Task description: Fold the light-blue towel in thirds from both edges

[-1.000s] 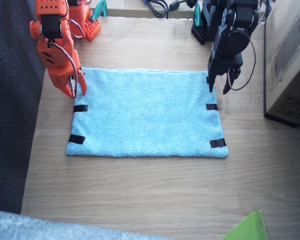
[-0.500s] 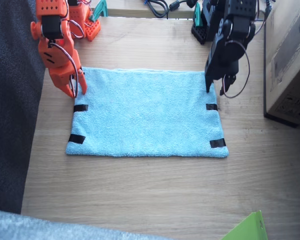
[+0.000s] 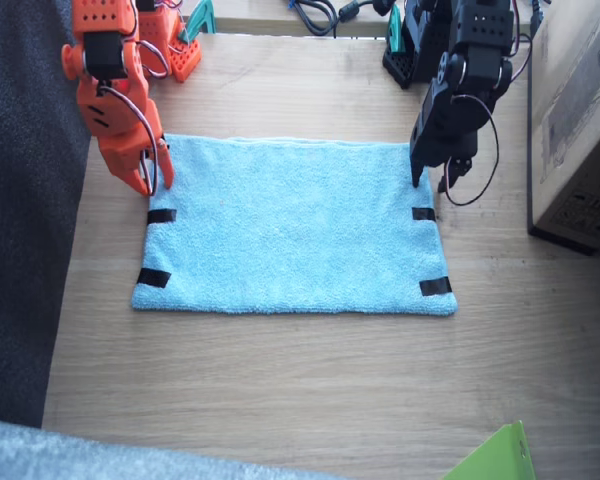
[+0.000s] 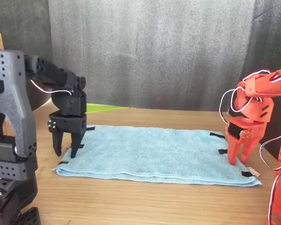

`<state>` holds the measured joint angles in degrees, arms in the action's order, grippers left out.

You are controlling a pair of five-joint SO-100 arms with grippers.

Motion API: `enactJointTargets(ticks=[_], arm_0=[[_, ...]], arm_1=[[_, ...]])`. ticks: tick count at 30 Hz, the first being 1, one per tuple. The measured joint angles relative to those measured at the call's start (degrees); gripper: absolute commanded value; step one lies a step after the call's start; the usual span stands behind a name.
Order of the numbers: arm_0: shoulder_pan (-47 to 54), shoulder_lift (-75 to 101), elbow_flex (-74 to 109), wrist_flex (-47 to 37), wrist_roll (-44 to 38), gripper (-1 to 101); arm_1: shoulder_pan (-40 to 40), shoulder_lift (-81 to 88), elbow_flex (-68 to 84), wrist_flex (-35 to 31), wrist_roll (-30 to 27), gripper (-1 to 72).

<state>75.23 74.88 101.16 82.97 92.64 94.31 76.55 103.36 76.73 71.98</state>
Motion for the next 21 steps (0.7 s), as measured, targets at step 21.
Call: enactJointTargets(ticks=[21], arm_0=[[0.0, 2.3, 2.8, -1.3, 0.0, 0]], arm_1=[[1.0, -0.6, -0.1, 0.1, 0.4, 0.1]])
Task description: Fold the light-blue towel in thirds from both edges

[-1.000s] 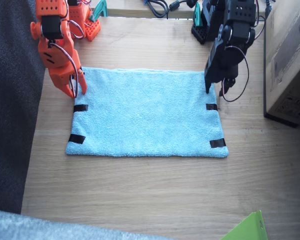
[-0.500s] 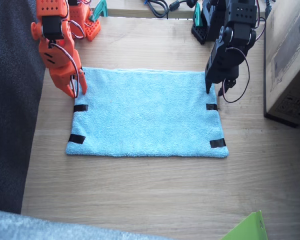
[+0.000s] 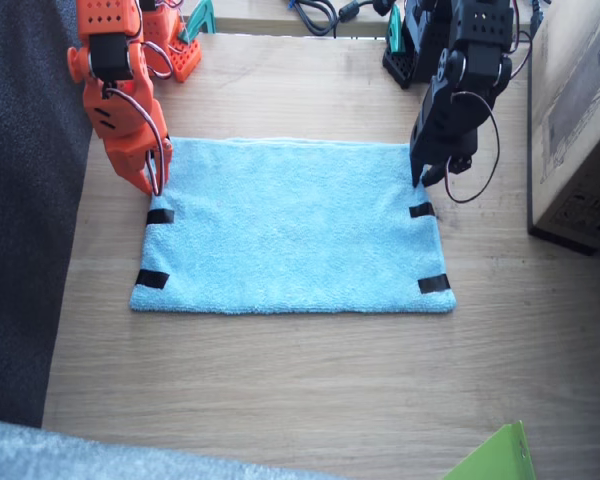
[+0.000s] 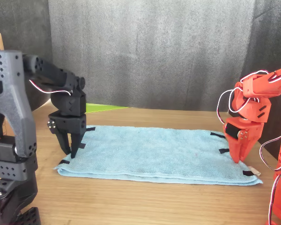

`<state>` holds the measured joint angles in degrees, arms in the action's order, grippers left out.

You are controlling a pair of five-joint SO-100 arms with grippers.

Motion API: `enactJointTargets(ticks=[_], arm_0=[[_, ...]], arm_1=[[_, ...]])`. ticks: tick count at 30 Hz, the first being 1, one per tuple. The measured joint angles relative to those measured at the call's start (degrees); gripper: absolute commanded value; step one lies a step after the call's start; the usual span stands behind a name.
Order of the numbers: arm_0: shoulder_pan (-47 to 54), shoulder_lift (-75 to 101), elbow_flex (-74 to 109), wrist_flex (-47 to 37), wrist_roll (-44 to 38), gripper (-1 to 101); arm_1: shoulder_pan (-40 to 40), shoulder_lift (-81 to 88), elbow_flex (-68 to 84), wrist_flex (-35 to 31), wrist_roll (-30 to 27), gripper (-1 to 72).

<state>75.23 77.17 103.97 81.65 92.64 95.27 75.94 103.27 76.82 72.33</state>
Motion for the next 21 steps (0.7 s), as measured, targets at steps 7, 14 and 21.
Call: enactJointTargets(ticks=[7, 14, 21], arm_0=[[0.0, 0.3, 0.8, -0.6, 0.0, 0], [0.0, 1.0, 1.4, -0.9, 0.0, 0], [0.0, 1.5, 2.0, -1.5, 0.0, 0]], arm_1=[[1.6, 1.9, -0.6, 1.4, -0.3, 0.1], [5.6, 3.7, -9.6, 11.5, 0.4, 0.0], [11.1, 4.2, -25.1, 22.1, 1.9, 0.0]])
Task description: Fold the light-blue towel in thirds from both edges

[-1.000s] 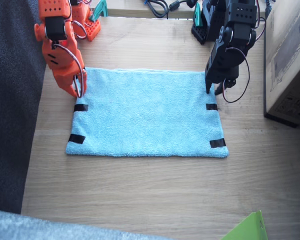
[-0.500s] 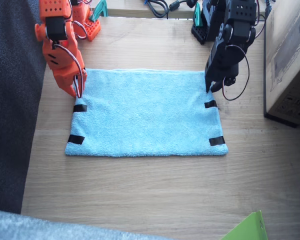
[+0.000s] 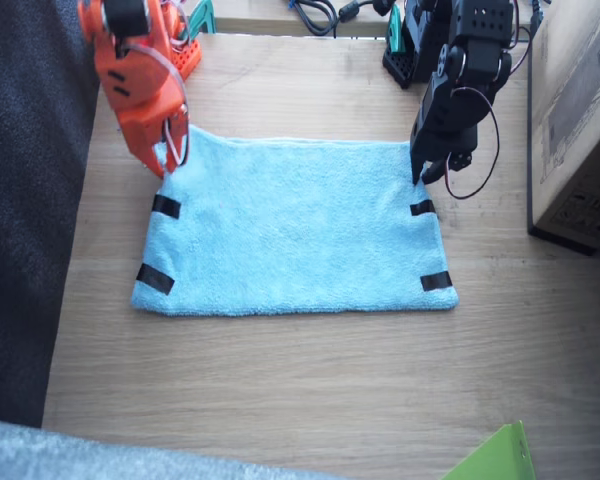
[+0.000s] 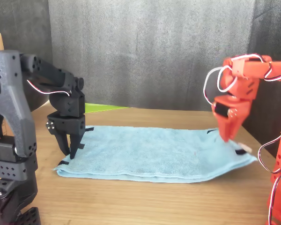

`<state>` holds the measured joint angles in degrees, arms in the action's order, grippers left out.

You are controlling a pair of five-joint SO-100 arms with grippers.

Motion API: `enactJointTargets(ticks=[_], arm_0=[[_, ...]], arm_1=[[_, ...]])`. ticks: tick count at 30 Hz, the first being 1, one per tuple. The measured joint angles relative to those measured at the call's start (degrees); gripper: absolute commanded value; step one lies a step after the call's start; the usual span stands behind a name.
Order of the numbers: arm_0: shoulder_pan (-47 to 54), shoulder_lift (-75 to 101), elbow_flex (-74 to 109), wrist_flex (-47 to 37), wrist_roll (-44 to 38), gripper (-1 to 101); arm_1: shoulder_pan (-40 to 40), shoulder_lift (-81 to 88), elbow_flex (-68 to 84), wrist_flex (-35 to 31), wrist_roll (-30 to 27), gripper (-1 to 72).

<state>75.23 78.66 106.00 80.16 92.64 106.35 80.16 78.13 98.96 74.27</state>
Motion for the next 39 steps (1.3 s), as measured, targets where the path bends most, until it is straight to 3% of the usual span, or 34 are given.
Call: enactJointTargets(ticks=[9, 19, 33, 36, 39], arm_0=[[0.0, 0.3, 0.4, -0.1, 0.0, 0], [0.0, 0.7, 1.0, -0.1, 0.0, 0], [0.0, 0.7, 1.1, -0.8, 0.6, 0], [0.0, 0.7, 1.1, -0.8, 0.4, 0], [0.0, 0.7, 1.1, -0.8, -0.4, 0]], arm_1=[[8.3, -7.7, -19.1, 11.4, 1.4, 0.0], [17.8, -16.8, -27.1, 11.5, 1.8, -0.1], [23.6, -31.0, -46.2, 12.0, 1.8, 0.6], [26.1, -33.9, -48.8, 12.0, 1.8, 7.3], [28.9, -35.2, -49.2, 12.0, 1.8, 21.2]])
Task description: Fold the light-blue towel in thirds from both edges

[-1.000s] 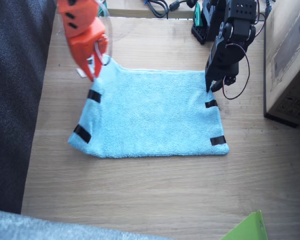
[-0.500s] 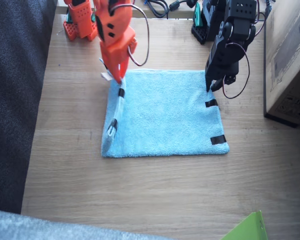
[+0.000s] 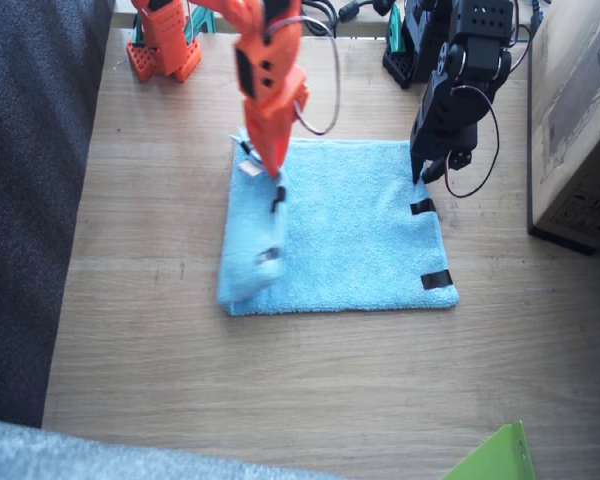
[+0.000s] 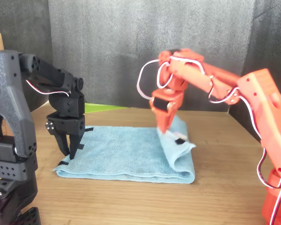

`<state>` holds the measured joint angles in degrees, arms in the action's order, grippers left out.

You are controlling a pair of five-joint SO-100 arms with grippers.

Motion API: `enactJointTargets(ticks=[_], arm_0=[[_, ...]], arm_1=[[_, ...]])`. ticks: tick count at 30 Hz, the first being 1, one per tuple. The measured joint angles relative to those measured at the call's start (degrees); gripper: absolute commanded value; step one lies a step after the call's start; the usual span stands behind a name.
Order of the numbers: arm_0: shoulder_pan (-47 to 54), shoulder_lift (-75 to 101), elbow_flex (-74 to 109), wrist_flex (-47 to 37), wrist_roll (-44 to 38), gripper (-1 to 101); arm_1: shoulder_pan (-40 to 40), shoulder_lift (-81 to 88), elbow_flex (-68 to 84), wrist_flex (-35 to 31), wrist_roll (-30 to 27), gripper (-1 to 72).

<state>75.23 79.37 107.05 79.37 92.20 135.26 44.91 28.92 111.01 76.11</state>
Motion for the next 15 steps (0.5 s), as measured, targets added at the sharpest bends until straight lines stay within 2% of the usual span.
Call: enactJointTargets(ticks=[4, 11, 15], arm_0=[[0.0, 0.0, 0.0, 0.0, -0.1, 0], [0.0, 0.4, 0.0, 0.0, -0.1, 0], [0.0, 0.4, 0.0, 0.0, 0.1, 0]], arm_1=[[2.4, -0.1, -2.2, 0.0, -0.1, 25.5], [3.0, 0.4, -3.9, 0.0, -0.7, 24.7], [-3.3, 5.3, 1.7, -0.1, -1.0, 22.8]])
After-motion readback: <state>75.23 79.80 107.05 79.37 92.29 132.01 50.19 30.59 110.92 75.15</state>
